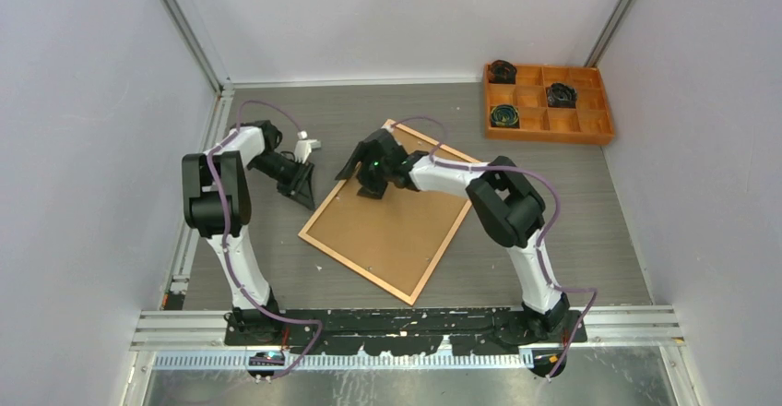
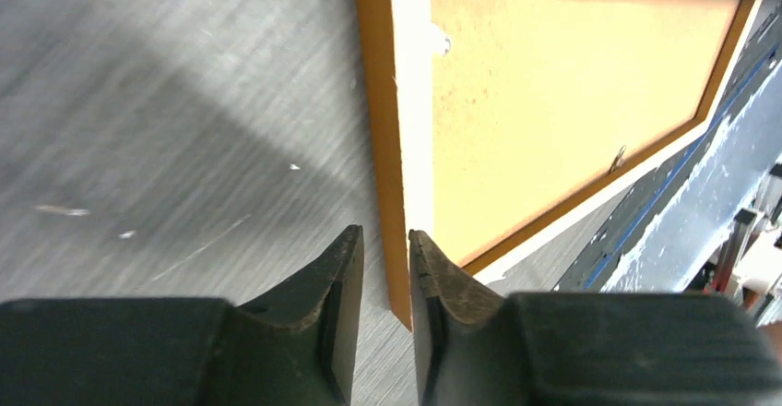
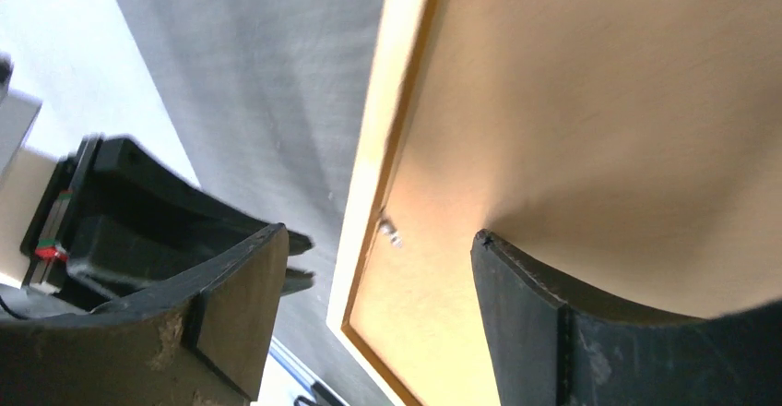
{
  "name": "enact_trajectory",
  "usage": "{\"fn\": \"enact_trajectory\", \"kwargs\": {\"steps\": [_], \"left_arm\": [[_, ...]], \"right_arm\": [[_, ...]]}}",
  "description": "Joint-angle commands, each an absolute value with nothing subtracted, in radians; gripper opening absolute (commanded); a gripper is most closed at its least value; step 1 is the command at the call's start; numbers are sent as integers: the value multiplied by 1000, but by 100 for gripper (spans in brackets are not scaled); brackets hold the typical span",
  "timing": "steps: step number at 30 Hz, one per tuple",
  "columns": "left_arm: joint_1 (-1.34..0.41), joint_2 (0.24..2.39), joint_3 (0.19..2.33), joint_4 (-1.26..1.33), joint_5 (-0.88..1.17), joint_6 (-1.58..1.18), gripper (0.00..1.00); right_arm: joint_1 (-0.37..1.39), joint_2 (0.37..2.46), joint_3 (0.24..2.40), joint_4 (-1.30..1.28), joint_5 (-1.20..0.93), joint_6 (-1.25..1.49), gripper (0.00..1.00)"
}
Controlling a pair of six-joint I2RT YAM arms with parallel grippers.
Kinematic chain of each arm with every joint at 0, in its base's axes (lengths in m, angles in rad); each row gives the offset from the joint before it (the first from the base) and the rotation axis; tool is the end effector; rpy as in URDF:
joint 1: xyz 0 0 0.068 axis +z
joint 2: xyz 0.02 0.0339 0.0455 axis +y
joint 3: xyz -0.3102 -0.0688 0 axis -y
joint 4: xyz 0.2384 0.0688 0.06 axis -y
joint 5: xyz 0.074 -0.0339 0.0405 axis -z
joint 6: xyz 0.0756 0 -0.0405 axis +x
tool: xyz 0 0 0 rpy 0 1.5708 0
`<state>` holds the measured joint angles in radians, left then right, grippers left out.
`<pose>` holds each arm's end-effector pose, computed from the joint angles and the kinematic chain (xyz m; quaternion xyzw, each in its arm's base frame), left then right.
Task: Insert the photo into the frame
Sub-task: Install the photo frame at the center of the board.
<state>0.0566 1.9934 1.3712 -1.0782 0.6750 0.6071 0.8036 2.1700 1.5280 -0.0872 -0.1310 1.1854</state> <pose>0.3608 -0.0269 0.1743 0.2353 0.9120 -0.3323 0.0499 0.3628 0.3905 0.1757 0.1466 0.8993 0.3743 0.1720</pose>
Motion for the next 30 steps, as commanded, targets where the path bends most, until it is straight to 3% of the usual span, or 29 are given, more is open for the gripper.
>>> {"fn": "enact_trajectory", "kwargs": {"steps": [1,5,12,24,30], "left_arm": [[64,2015,1462,-1089,726,578,31],[38,2082,1543,-1083,750,526,37],[-26,2188,1664,-1057,763,453,38],[-54,2246,1713,-1061,778,449,23],[-54,2240,1694,-1057,781,455,21]], "right_arm": [[689,2055,1489,-94,-126,1127,78],[616,2064,1503,-139,-110,1068,80],[561,2151,1594,-185,-110,1008,80],[557,2296,1744,-189,-169,1022,76],[557,2332,1775,-172,-202,1048,74]]}}
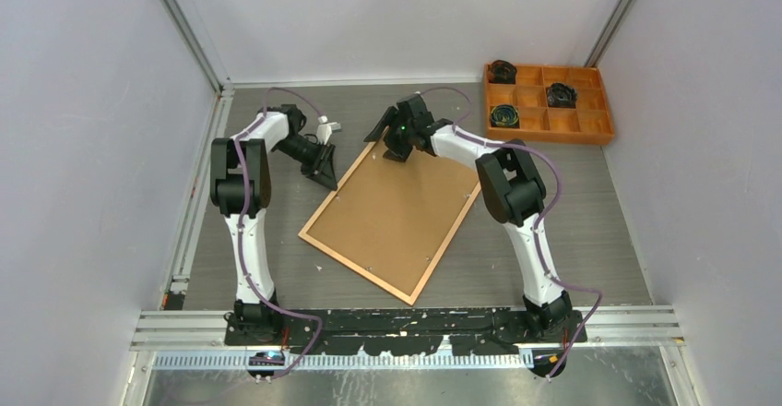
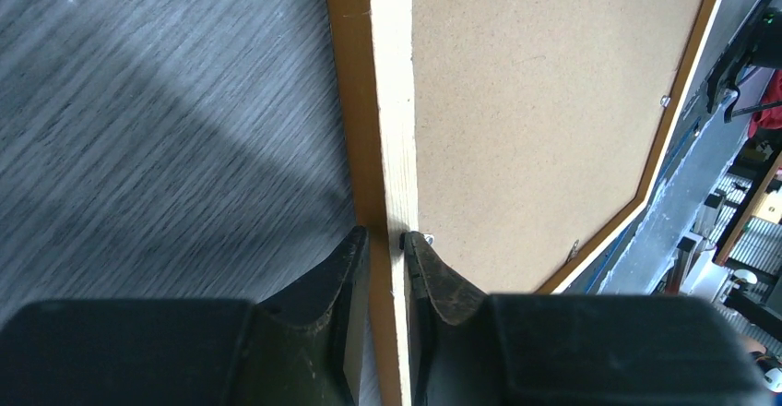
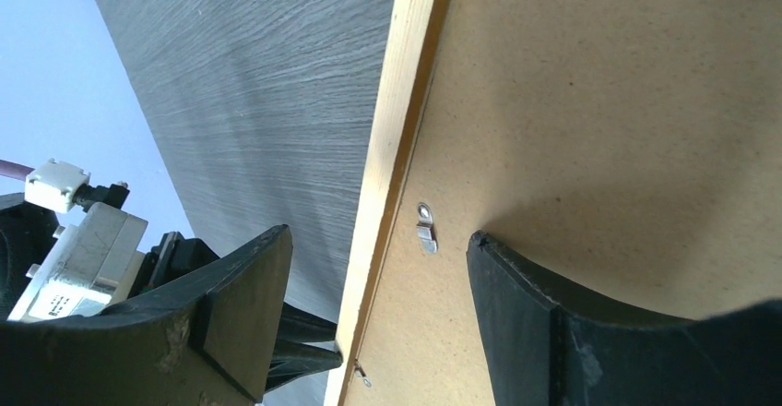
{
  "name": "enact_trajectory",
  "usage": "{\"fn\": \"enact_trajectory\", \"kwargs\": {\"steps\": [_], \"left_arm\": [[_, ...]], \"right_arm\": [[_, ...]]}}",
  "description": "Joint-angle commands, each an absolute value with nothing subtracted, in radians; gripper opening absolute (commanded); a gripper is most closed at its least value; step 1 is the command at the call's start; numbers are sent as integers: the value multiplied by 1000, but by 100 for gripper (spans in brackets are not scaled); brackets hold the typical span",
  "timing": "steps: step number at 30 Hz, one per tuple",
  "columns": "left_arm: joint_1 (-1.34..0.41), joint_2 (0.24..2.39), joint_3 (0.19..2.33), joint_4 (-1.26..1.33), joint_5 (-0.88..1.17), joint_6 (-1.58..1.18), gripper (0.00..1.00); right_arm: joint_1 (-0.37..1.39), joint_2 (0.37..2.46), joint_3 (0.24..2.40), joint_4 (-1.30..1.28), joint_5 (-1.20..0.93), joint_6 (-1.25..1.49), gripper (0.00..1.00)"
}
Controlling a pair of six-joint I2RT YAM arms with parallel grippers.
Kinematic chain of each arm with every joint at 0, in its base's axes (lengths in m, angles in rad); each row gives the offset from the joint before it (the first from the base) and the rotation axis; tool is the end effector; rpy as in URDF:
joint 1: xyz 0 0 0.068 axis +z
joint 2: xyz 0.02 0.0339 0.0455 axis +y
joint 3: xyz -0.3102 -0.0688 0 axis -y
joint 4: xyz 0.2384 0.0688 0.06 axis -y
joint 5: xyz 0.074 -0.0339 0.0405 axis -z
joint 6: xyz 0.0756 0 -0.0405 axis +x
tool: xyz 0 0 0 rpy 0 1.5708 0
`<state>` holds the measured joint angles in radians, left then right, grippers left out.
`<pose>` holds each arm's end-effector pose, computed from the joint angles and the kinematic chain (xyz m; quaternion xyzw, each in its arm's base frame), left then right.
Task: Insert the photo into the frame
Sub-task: Install the photo frame at the center of the board.
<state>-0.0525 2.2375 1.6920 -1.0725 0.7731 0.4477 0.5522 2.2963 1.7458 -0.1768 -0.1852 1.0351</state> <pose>0.4373 -0.0758 0.1569 0.2206 0.8994 -0.3738 0.0526 0.4790 0.3115 0.1734 0.1805 0.8912 0.3497 0.2257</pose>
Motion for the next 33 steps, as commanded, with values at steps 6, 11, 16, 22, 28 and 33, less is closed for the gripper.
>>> {"fn": "enact_trajectory", "kwargs": {"steps": [6,11,16,22,28,33], "left_arm": [[-54,2237,1688,-1058,773,458,20],[-54,2232,1677,-1056,766,466,20],[-54,2228,1672,-1055,760,469,19],[-54,2227,1671,-1055,753,471,19],[-53,2222,1664,-1055,747,476,18],[-53,2217,1658,-1055,746,479,18]], "right_arm": [[565,2364,1799,-158,-228,1074,73],[580,2378,1816,-157,-233,1083,73],[587,2387,1822,-154,-245,1098,72],[593,2387,1820,-150,-254,1112,72],[595,2395,1830,-154,-239,1121,71],[607,2398,1832,-170,-166,1141,71]]}}
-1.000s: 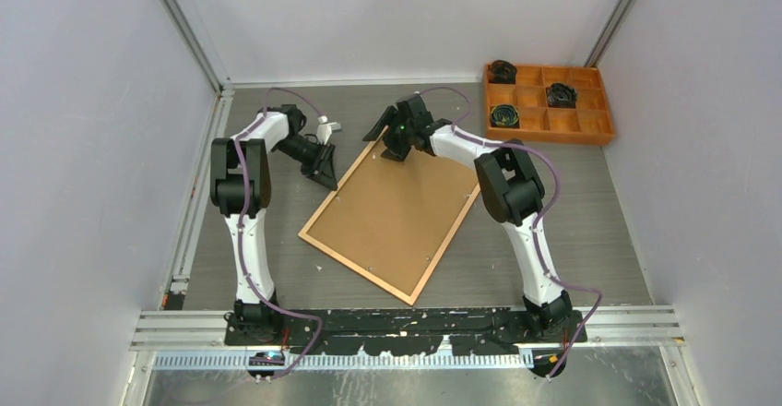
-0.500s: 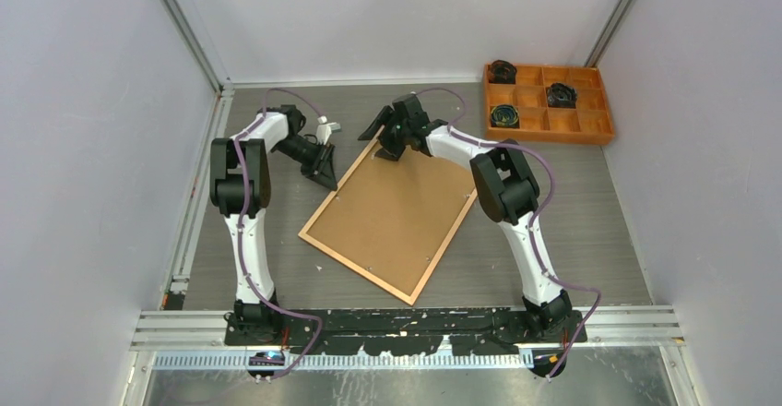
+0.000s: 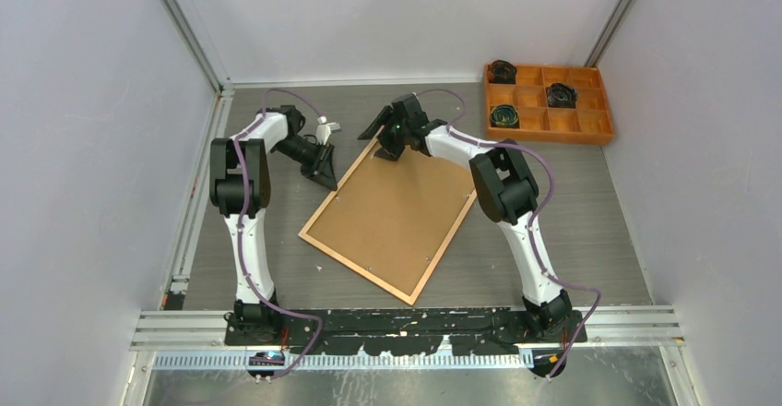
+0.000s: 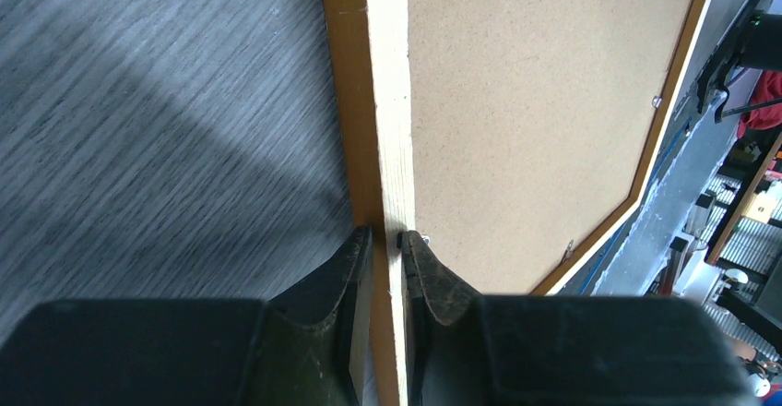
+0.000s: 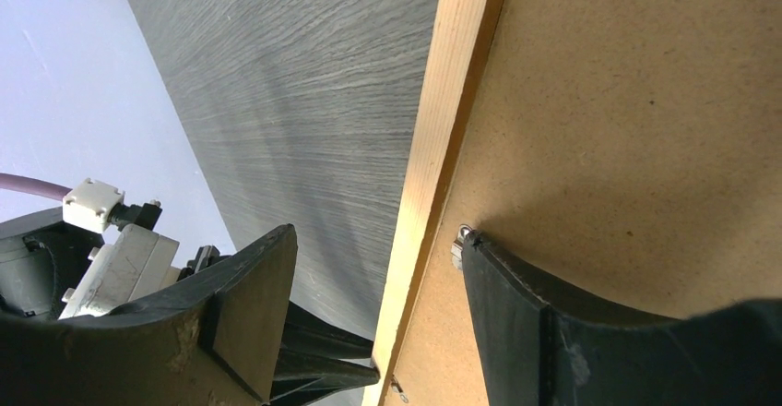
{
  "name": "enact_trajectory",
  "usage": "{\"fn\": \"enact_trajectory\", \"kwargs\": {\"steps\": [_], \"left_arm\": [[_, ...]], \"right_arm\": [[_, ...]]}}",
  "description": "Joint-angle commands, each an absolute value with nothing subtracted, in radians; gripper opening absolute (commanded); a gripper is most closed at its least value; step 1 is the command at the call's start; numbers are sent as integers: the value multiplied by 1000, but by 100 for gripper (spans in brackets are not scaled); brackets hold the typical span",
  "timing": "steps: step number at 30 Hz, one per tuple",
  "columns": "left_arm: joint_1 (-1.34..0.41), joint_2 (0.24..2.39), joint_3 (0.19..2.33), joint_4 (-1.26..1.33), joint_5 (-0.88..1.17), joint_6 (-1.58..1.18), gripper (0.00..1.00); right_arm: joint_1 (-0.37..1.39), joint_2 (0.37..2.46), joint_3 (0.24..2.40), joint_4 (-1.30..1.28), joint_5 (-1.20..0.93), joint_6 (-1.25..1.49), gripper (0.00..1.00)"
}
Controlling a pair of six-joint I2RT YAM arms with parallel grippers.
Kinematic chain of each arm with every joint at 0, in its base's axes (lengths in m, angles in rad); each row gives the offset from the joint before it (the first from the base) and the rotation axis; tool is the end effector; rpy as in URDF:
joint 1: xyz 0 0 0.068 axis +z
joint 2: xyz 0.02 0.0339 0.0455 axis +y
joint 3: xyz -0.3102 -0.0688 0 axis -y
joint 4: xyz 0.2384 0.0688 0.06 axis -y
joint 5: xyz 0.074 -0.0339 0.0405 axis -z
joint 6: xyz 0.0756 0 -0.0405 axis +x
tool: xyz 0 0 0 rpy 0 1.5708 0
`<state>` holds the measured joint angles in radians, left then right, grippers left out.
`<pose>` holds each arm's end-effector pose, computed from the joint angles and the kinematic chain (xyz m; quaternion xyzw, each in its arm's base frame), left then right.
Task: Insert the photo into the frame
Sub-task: Install the photo frame at the center of the board.
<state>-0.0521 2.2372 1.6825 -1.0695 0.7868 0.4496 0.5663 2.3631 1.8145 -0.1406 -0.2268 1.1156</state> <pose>0.4358 -0.0763 0.1556 0.2193 0.8969 -0.3805 0.0515 0.4884 0.3306 0.1643 0.1972 0.8780 0.3842 0.2064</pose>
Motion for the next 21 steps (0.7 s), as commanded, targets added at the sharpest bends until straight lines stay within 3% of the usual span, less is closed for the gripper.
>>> {"fn": "enact_trajectory", "kwargs": {"steps": [1,12,21], "left_arm": [[-54,2216,1656,-1055,746,480,18],[-53,2197,1622,-1054,729,500,17],[-52,2188,1610,-1051,724,503,17]], "right_arm": [[610,2397,1828,-169,-150,1147,70],[631,2239,1619,-131,-14,1166,71],[651,2271,1661,-136,-25,1159,71]]}}
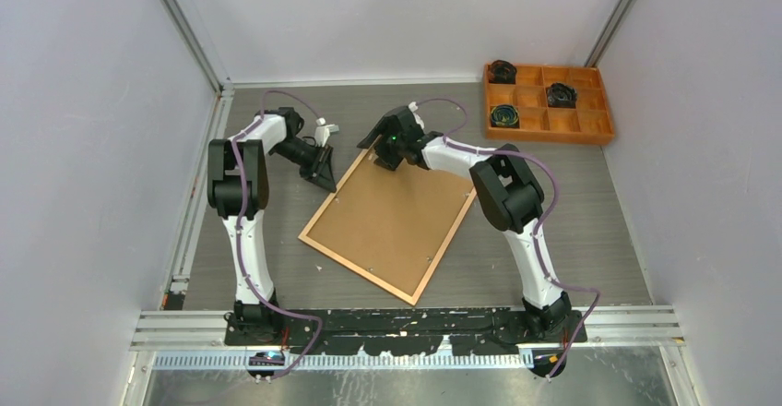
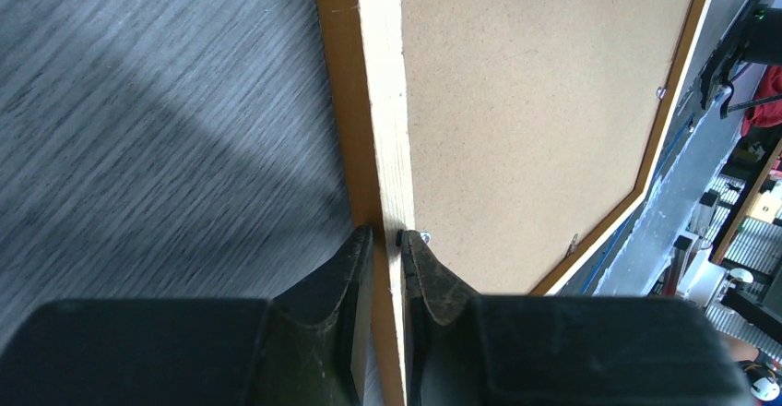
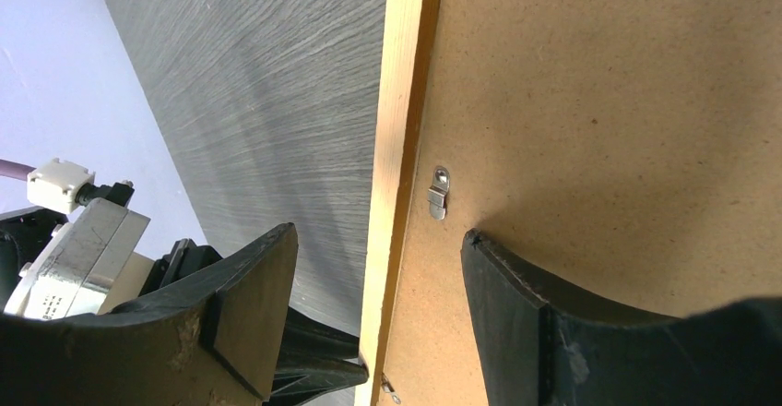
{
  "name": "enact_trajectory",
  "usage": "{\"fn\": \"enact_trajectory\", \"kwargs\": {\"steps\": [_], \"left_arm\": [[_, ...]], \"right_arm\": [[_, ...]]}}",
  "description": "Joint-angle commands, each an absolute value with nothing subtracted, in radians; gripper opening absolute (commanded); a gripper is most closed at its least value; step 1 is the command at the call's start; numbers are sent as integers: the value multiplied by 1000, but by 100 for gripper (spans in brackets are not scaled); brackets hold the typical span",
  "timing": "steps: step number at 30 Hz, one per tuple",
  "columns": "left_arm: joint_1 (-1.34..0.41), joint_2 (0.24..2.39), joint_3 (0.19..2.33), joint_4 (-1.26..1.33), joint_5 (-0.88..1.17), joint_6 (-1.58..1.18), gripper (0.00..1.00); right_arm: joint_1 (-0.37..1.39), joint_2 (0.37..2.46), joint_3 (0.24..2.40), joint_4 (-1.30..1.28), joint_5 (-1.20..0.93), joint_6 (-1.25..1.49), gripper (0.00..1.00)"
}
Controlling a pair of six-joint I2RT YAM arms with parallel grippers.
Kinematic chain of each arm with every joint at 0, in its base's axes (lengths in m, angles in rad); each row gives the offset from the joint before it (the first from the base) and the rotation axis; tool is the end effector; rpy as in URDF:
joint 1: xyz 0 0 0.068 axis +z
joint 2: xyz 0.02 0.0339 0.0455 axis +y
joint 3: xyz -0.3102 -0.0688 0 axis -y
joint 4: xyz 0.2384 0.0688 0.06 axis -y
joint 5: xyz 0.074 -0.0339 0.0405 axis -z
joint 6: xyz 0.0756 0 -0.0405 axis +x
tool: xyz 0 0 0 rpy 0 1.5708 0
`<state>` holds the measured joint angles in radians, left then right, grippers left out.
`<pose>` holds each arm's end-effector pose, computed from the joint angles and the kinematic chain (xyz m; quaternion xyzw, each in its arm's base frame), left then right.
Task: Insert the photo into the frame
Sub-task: Install the photo frame at the center of the board.
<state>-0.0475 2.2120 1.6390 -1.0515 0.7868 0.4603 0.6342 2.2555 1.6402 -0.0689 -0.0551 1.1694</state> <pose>0.4285 -0.0740 0.1561 0.2219 0.8963 -0.3801 0.0543 0.4497 0.3360 0.1707 0.2274 0.8740 0.3518 0.2464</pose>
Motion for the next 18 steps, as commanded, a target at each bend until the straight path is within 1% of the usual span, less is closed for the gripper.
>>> {"fn": "enact_trajectory", "kwargs": {"steps": [1,11,17,18], "left_arm": [[-53,2186,1610,-1049,724,502,17],[-52,2184,1609,-1052,722,505,17],[-52,2186,1606,-1051,721,507,17],[-53,2186,1606,-1051,722,507,17]], "right_arm": [[652,2278,1672,-133,-23,1159,71],[650,2342,1749,-128,-36,1204,71],[650,2339,1748,-133,-3,1195,70],[649,2340,1747,-130,30,1193,70]]}}
